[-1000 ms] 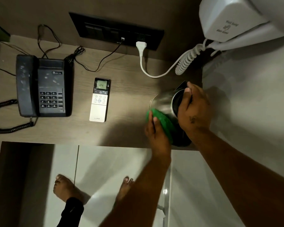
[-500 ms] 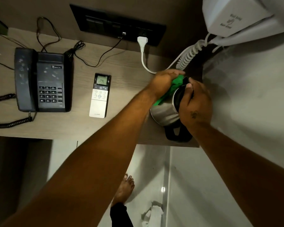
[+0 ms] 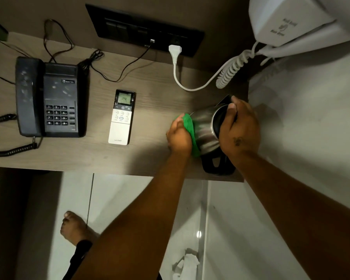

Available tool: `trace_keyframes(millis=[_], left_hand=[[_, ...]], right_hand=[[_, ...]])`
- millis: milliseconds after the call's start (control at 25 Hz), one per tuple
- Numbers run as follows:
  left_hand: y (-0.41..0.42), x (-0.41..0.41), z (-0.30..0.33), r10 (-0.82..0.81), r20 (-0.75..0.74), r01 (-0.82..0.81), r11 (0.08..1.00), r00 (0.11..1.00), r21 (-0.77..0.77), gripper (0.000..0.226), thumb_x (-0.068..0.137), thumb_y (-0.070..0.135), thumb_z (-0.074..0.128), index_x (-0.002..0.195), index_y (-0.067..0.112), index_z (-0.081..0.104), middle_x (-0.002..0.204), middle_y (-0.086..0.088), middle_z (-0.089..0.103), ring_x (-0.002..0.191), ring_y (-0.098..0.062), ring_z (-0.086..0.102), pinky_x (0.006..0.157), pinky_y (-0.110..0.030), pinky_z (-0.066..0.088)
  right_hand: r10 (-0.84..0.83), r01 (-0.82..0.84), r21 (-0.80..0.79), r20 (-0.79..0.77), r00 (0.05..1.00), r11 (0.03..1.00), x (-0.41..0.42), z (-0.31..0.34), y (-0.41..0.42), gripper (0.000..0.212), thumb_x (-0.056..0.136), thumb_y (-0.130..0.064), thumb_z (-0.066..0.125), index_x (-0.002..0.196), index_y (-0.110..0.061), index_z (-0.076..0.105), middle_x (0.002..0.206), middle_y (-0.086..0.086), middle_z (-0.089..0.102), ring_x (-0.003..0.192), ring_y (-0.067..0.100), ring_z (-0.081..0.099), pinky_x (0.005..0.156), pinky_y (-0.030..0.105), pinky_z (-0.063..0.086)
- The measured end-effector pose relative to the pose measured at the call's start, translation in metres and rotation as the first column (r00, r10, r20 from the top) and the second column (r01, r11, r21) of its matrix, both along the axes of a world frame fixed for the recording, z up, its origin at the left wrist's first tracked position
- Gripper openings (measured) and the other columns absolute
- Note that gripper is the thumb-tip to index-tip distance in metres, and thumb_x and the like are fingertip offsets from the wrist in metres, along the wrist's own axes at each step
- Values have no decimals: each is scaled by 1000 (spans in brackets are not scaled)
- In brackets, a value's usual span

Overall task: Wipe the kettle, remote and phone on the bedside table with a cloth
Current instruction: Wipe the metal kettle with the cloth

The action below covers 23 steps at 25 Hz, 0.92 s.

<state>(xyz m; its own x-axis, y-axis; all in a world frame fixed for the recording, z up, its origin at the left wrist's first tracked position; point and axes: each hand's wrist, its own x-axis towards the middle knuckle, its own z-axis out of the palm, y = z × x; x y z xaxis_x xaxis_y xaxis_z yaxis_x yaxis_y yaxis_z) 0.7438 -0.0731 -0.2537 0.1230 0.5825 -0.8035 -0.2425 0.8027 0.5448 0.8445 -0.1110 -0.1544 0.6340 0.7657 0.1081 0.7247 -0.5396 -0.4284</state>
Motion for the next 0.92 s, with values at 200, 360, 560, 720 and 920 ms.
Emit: trace_keyframes(millis=[200,360,560,720,920], left_hand=[[53,13,4,-357,-55,359,933,932,30,44,78,54,67,106,22,78,116,-12,75,111,-35,69,104,-51,52],[38,2,-19,-462,-65,466,881,885,83,93,58,101,47,124,39,67,141,-3,62,135,-30,53,115,-56,37],[-13,-17,39,-341,-225,397,870,913,292,63,67,68,71,124,45,62,134,-2,62,123,-26,59,109,-45,47],[-23,-35,61,-246,-308,335,899,919,283,58,73,25,69,129,20,56,115,-5,66,102,-24,64,90,-37,56],[-4,-105,61,64,292,-41,996,954,-83,41,76,22,46,108,5,67,102,-19,67,87,-35,67,79,-45,56]], right_hand=[[6,-6,22,-7,1000,1000,1,-1,1,44,99,-36,31,126,-12,57,123,8,64,113,24,57,90,27,42],[14,-14,27,-1,1000,1000,1,-1,-1,44,99,-35,31,127,-12,56,123,8,63,113,24,56,91,28,41],[6,-6,53,-2,1000,999,0,-3,2,44,98,-33,32,125,-9,58,121,13,64,111,28,58,93,34,44],[-1,0,72,16,1000,997,3,-3,-1,45,97,-33,31,123,-8,59,120,14,64,110,30,57,96,38,45],[-48,56,-97,90,995,994,-16,14,1,46,96,-35,32,131,-12,51,135,14,55,123,32,50,104,45,39]])
